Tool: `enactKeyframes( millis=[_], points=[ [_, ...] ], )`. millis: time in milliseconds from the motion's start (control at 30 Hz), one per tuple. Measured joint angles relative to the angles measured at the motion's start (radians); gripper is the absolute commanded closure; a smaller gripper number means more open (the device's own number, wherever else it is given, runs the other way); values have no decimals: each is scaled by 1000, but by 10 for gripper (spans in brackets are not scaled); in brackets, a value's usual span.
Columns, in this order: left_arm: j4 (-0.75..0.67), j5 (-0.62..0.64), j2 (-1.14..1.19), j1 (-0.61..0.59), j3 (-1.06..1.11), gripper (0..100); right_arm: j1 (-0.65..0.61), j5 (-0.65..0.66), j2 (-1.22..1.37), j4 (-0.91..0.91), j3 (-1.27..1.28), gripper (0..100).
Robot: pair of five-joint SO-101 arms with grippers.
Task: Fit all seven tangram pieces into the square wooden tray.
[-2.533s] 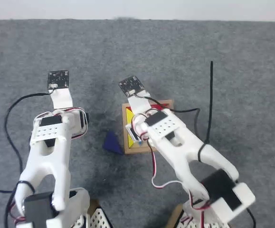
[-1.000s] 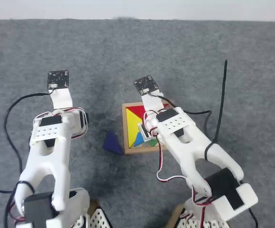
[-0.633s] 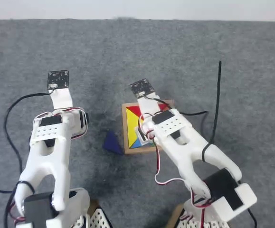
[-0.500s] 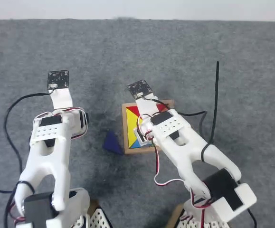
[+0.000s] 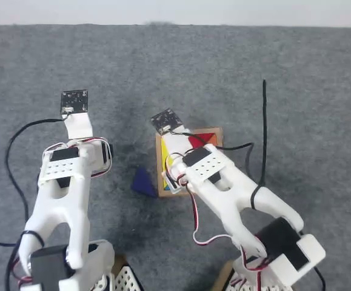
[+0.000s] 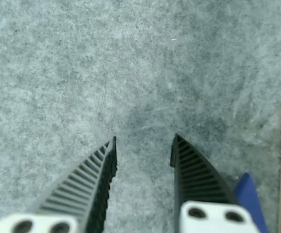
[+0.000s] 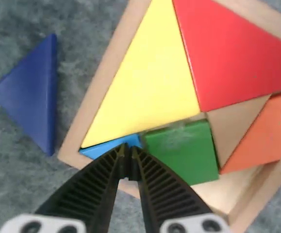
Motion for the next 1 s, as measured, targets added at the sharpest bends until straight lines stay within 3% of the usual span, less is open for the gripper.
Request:
enactKeyframes(
  millis=[367, 500, 800, 1000],
  points=[
    [0, -2, 0, 0, 0, 822, 43, 0, -163, 9, 101, 992],
    [18, -86, 0, 18, 0, 822, 138, 11, -239, 9, 123, 992],
    [414, -245, 0, 296, -129, 819, 468, 110, -551, 89, 325, 992],
    [606, -261, 0, 342, -226, 746, 752, 279, -644, 98, 457, 992]
  ],
)
